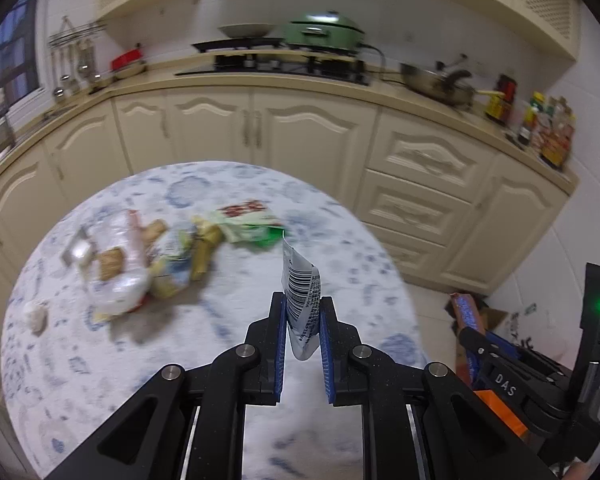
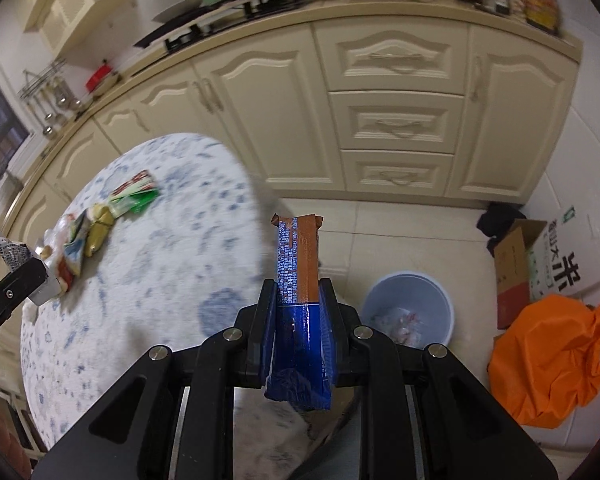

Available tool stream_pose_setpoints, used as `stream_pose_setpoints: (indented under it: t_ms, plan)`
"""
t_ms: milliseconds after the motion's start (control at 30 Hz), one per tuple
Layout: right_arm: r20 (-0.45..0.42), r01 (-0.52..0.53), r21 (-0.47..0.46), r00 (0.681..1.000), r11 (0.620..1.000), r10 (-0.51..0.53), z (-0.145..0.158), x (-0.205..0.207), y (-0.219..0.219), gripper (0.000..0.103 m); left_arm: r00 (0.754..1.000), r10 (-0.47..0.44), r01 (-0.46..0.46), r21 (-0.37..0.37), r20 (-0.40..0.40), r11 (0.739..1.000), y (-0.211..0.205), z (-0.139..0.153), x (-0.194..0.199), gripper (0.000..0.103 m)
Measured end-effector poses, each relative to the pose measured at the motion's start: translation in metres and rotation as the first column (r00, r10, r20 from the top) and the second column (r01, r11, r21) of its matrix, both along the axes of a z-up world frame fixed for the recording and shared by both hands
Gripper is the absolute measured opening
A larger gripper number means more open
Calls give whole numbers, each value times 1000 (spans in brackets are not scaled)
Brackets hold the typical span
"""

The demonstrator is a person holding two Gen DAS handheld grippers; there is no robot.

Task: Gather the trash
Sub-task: 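Carry the sachet and blue-orange wrapper over the light blue bin with both tools, then open both tools to drop the sachet and wrapper into the bin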

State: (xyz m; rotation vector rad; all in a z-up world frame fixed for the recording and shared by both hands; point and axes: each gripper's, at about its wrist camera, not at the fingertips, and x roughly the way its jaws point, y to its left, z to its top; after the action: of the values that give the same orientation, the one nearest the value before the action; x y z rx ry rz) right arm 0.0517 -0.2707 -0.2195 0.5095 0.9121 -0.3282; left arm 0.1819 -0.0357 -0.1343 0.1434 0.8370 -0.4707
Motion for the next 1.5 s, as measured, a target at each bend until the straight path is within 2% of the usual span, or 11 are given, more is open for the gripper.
stream_pose_setpoints:
  t_ms: [233, 533, 967, 1000, 1067, 1133, 1200, 1400, 1467, 1500]
  plan:
    - [-40, 116, 27, 993, 993, -115, -19, -31, -57, 20, 991, -131, 132, 20, -24, 991, -69, -16, -4, 11]
    - [-82, 209, 53, 975, 976, -204, -42, -52, -105, 20, 960, -259, 265, 47, -107, 963, -146, -51, 17, 11]
    - [-120, 222, 68, 970, 973, -212, -62, -48, -133, 21, 952, -243, 265, 104, -187, 958, -228, -103, 71, 11]
    - [-121, 226, 64, 969, 972, -218, -62, -48, -135, 23, 952, -237, 261, 111, -193, 959, -234, -108, 75, 11]
    - [-122, 229, 61, 968, 971, -221, -63, -48, -136, 35, 951, -229, 257, 121, -206, 959, -242, -117, 79, 11]
    - [-111, 245, 60, 965, 968, -237, -62, -50, -140, 62, 950, -226, 257, 129, -215, 958, -252, -124, 83, 11]
    - [-102, 266, 49, 960, 963, -260, -61, -54, -144, 70, 947, -231, 265, 137, -221, 955, -263, -130, 85, 12]
    - [-140, 321, 72, 941, 944, -309, -70, -66, -161, 70, 925, -279, 317, 120, -257, 941, -292, -145, 84, 13]
    - [-150, 337, 74, 934, 939, -324, -73, -72, -165, 70, 914, -308, 343, 96, -265, 934, -301, -148, 85, 21]
    - [-156, 345, 78, 931, 935, -331, -75, -75, -167, 70, 909, -315, 352, 100, -275, 930, -303, -150, 86, 45]
